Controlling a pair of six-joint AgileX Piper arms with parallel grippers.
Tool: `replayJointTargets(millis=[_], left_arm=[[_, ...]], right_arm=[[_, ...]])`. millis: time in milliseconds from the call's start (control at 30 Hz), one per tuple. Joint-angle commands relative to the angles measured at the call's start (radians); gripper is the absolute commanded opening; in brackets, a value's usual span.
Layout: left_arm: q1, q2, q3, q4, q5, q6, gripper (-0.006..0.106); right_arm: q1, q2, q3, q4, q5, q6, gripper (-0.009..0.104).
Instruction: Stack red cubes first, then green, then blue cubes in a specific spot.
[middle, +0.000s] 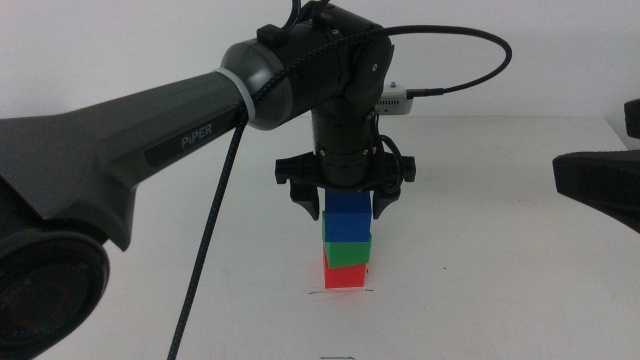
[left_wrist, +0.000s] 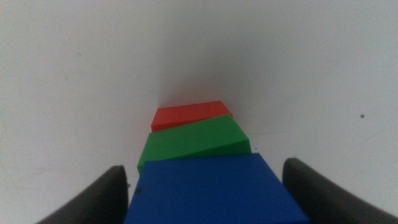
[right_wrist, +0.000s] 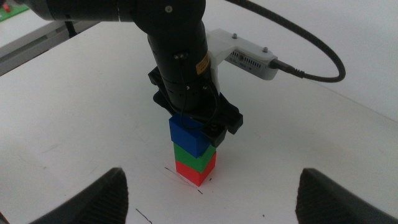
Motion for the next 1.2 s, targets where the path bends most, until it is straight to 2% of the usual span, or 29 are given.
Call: replayJointTargets(millis=[0, 100, 400, 733, 1000, 1167], left_arm=[[-0.001, -0.062, -0.048, -0.003, 0.018, 0.01, 0.089], [-0.001, -0.062, -0.079, 0.0, 0.042, 0.023, 0.093], [-0.001, -0.094, -0.112, 0.028, 0.077, 0.045, 0.094], [-0.001, -0.197, -0.088, 0.146, 0.077, 0.051, 0.094], [-0.001, -0.363, -0.034, 0.168, 0.077, 0.305, 0.094], [-0.001, -0.498, 0.051, 0.232, 0.077, 0.326, 0.094]], right_arm=[[-0.009, -0.004, -0.029, -0.005, -0.071, -0.011, 0.094], [-0.009, -0.004, -0.029, -0.005, -0.071, -0.011, 0.094], [-0.009, -0.004, -0.029, -0.005, -0.071, -0.011, 0.094], [-0.009, -0.004, -0.029, -0.005, -0.071, -0.011, 0.094], [-0.009, -0.004, -0.029, -0.005, -0.071, -0.011, 0.094], [-0.009, -0.004, -0.029, -0.005, -0.071, -0.011, 0.094]])
